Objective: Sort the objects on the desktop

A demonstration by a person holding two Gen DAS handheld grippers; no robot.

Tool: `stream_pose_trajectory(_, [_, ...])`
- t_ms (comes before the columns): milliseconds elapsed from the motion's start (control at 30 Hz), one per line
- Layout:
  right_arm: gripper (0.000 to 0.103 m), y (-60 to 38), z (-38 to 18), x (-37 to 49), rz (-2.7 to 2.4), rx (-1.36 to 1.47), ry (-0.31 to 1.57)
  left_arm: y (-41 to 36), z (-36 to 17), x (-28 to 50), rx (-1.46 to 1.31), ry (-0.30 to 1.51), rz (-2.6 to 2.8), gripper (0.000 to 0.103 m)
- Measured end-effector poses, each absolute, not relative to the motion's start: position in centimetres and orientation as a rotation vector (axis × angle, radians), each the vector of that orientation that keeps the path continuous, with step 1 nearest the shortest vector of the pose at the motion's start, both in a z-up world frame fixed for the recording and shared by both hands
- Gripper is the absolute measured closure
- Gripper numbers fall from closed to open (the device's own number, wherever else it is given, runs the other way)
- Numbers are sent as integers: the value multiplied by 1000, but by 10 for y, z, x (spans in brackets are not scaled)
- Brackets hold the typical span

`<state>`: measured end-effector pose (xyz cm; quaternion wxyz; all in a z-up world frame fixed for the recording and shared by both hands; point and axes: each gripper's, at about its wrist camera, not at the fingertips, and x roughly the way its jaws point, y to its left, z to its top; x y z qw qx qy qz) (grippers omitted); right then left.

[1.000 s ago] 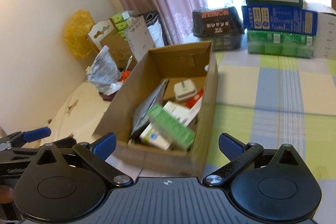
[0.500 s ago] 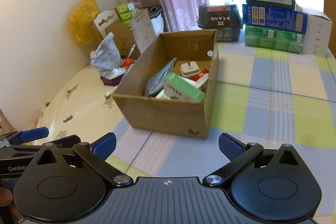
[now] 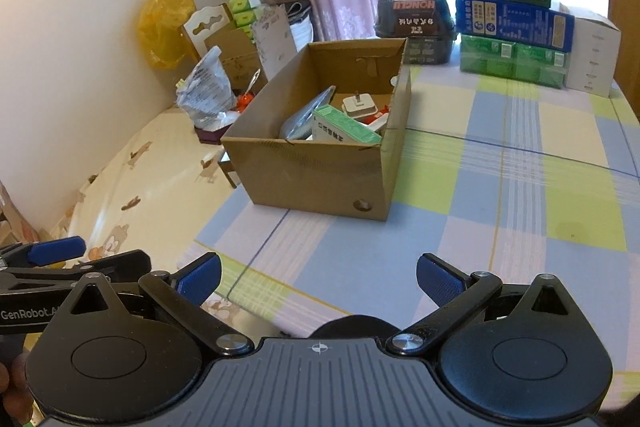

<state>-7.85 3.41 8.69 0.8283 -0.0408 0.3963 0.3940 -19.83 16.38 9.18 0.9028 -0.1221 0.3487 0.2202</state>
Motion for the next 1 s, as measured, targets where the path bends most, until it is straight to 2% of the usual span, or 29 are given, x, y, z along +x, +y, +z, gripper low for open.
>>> stream_pose_trajectory(1000, [2,18,91,-78,793,-88,802,148,86,-191,-222,724,456,1])
